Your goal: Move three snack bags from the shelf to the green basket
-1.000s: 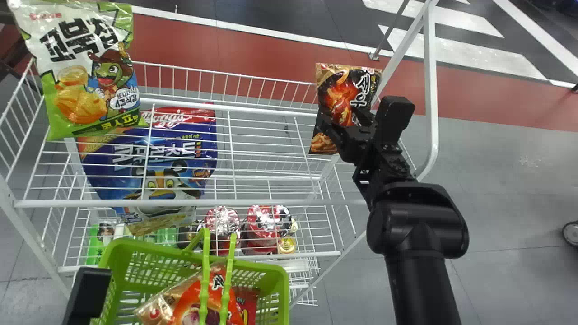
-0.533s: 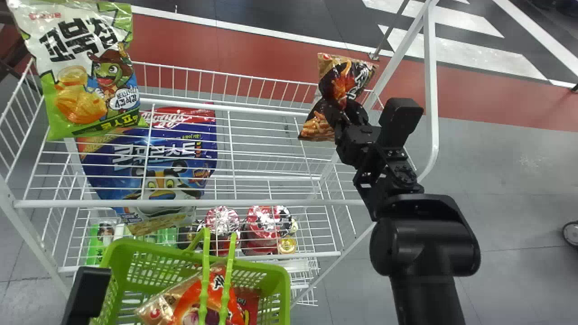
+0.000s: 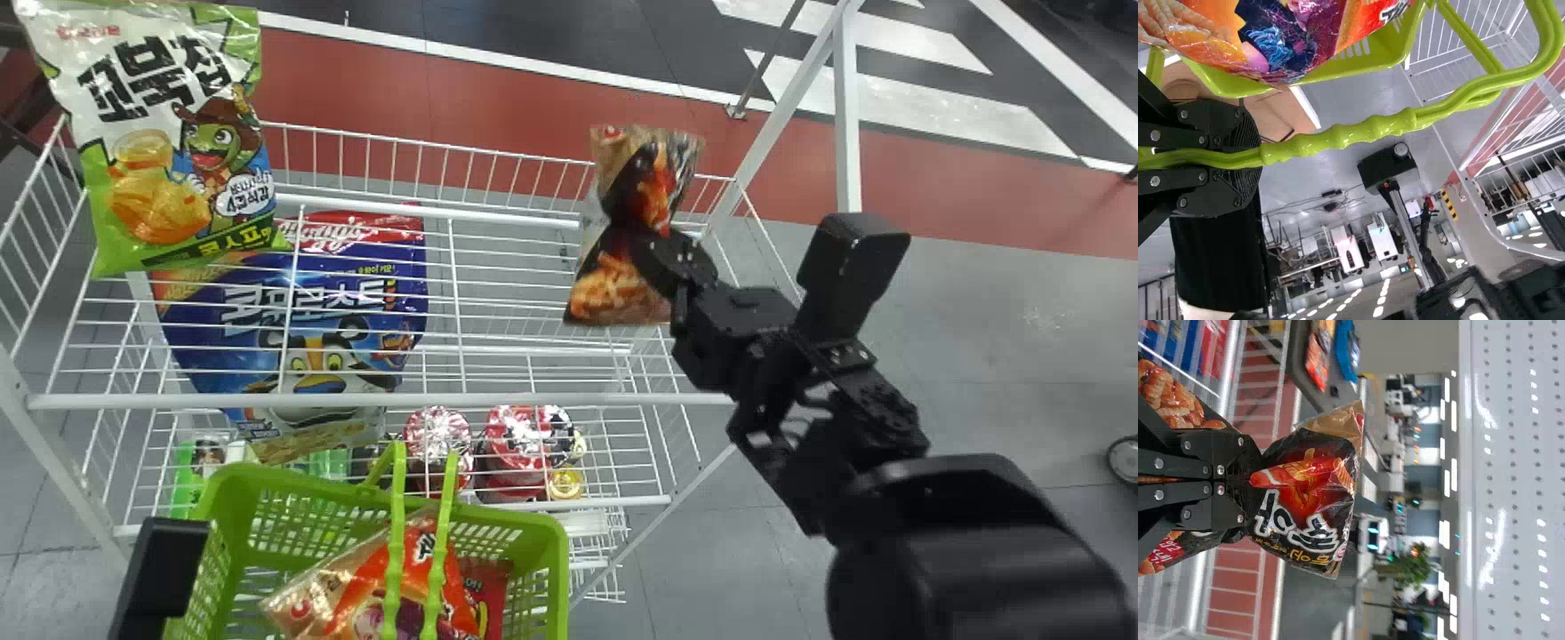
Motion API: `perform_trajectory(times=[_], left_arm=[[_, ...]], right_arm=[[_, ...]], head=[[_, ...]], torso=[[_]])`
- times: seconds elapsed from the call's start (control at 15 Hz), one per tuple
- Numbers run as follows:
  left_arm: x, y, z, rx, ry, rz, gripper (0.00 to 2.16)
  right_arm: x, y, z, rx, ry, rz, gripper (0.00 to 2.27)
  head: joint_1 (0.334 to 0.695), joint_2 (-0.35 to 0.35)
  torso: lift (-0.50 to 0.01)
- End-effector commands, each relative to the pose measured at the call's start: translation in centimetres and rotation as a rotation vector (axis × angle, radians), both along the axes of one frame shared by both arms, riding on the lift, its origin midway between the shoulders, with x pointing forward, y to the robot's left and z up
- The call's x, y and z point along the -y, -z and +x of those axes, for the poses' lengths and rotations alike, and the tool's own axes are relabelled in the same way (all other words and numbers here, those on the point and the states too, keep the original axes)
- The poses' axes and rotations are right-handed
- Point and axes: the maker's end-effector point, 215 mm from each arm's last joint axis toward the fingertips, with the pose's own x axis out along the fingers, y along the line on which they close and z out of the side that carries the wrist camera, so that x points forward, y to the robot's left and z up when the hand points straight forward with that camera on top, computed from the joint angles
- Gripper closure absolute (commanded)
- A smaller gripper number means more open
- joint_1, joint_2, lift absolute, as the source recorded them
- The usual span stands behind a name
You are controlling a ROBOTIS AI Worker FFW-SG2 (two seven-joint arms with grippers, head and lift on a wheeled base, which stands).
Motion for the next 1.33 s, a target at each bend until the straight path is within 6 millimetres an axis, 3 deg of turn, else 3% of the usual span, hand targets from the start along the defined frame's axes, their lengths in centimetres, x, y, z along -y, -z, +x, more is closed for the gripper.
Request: perform_trajectory(times=[0.0,0.13,0.33,0.6,0.87,1.13,1.27], left_arm=[[-0.1,0.0,0.3,0.0,-0.009,-0.002,2.06],[-0.2,-0.1,0.4,0.0,-0.015,-0.004,2.06],[-0.4,-0.1,0.6,0.003,-0.022,0.0,2.06],[-0.4,-0.1,0.9,0.008,-0.03,0.002,2.06],[-0.3,-0.2,0.8,0.009,-0.03,-0.001,2.06],[-0.1,-1.2,0.6,0.029,-0.021,-0.008,2.06],[0.0,-1.4,0.3,0.026,-0.015,-0.01,2.06]], right_arm=[[-1.4,3.1,-4.4,-0.199,-0.036,0.042,2.25],[-2.5,6.0,-8.7,-0.379,-0.075,0.078,2.25],[-3.4,8.9,-14.5,-0.576,-0.117,0.115,2.25],[-5.7,11.7,-19.8,-0.731,-0.175,0.145,2.25],[-8.1,15.1,-21.7,-0.827,-0.22,0.18,2.25],[-10.3,16.6,-19.0,-0.762,-0.252,0.272,2.25],[-11.5,16.8,-19.2,-0.784,-0.286,0.326,2.25]], head=[[0.695,-0.35],[0.695,-0.35],[0.695,-0.35],[0.695,-0.35],[0.695,-0.35],[0.695,-0.35],[0.695,-0.35]], torso=[[-0.049],[-0.049],[-0.049],[-0.049],[-0.049],[-0.049],[-0.049]])
